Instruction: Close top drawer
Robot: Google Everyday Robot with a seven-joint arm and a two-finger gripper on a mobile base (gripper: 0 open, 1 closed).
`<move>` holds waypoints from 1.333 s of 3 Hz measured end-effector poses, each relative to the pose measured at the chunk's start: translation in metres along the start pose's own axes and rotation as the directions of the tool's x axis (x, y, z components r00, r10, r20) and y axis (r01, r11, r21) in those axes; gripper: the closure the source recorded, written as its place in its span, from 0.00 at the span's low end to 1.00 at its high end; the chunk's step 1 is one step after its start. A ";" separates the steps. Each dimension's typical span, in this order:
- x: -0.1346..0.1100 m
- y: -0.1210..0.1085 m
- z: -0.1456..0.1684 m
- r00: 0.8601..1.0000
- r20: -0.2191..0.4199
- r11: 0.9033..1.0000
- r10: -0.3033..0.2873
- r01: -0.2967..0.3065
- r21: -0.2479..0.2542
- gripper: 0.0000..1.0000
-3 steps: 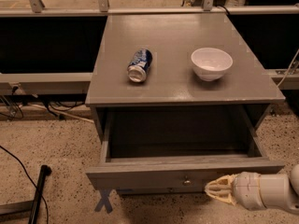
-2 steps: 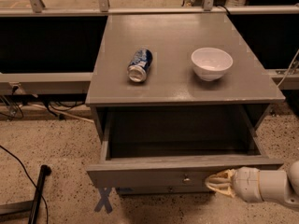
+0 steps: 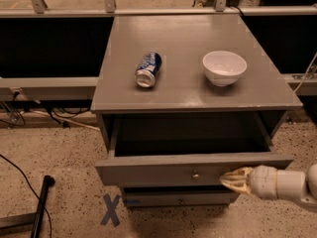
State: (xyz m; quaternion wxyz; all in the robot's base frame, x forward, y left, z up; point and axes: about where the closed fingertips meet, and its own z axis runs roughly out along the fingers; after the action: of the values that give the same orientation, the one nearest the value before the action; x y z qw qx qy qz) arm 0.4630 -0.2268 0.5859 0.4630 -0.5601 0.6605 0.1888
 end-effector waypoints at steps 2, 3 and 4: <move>0.007 -0.046 0.014 1.000 0.029 0.999 -0.005 0.004 0.033 1.00; 0.007 -0.059 0.019 0.999 0.037 0.999 -0.010 0.008 0.042 1.00; -0.024 -0.086 0.038 0.996 0.068 0.996 -0.056 0.051 0.070 1.00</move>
Offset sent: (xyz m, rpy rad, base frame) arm 0.1647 -0.0248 0.0062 0.0730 -0.1162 -0.0583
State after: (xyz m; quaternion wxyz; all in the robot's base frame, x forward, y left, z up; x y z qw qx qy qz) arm 0.5555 -0.2098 0.6098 0.5097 -0.5545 0.6346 0.1733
